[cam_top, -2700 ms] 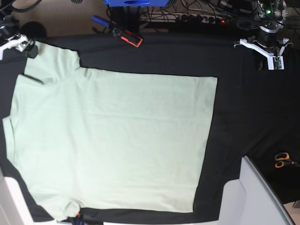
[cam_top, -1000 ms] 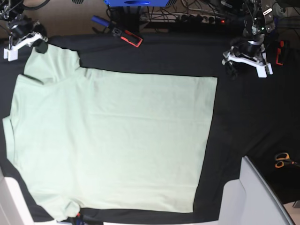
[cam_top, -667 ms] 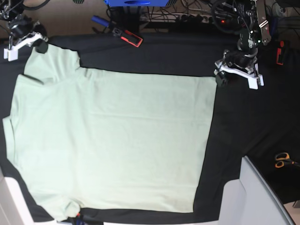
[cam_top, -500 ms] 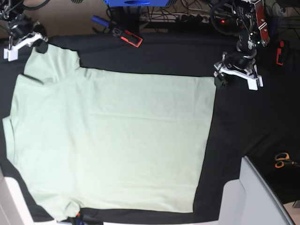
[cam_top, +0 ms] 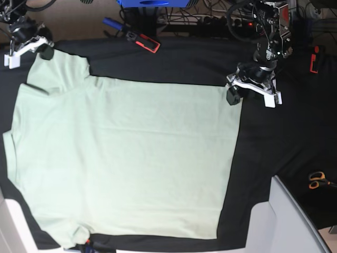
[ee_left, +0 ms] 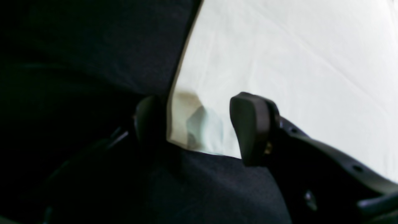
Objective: Fold the T-shirt properly
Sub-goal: 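Grasp the shirt's shoulder edges with both grippers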
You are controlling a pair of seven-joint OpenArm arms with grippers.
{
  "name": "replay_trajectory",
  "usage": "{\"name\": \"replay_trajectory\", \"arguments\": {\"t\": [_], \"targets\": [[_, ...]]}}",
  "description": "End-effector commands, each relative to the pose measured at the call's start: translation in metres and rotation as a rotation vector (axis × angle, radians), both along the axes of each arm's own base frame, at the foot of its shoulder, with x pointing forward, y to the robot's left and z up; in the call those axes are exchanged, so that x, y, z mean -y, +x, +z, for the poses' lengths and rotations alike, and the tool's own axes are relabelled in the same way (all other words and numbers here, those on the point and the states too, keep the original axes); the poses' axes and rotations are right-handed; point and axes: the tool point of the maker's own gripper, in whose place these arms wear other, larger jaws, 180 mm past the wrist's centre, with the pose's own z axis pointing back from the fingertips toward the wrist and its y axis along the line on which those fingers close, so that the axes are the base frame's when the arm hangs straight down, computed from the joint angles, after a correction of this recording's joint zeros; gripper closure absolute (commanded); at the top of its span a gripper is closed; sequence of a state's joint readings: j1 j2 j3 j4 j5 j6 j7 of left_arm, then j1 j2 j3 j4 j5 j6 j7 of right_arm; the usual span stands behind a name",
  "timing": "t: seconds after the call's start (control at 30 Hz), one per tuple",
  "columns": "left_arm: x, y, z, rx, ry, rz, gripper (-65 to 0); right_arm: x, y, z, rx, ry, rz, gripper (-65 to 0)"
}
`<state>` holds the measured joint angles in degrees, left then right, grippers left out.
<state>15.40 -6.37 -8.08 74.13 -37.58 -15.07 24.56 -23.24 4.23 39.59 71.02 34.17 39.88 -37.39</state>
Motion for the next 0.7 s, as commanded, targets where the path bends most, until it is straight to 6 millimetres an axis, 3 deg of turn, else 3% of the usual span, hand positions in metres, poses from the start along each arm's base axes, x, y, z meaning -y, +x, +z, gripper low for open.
{"name": "replay_trajectory", "arguments": {"t": [0.0,0.17,0.33,0.67], "targets": [[0.01,-0.013,-0.011,-0.072,-0.018,-0.037,-38.0,0.001,-0.006,-0.001,-0.024,-0.008,0.019,-0.1],[0.011,-0.02,-0.019,-0.098,-0.029,-0.031,-35.6,0.001,-0.006,-0.001,-0.024,-0.008,0.019,-0.1],[0.01,-0.022,-0.029,-0.126,-0.042,-0.02,-17.0,0.001,-0.006,-0.001,-0.024,-0.008,0.019,-0.1],[0.011,-0.028,-0.035,-0.148,-0.051,-0.014,-14.3,0.001,-0.007,-0.002,-0.026,-0.008,0.019,-0.1]]}}
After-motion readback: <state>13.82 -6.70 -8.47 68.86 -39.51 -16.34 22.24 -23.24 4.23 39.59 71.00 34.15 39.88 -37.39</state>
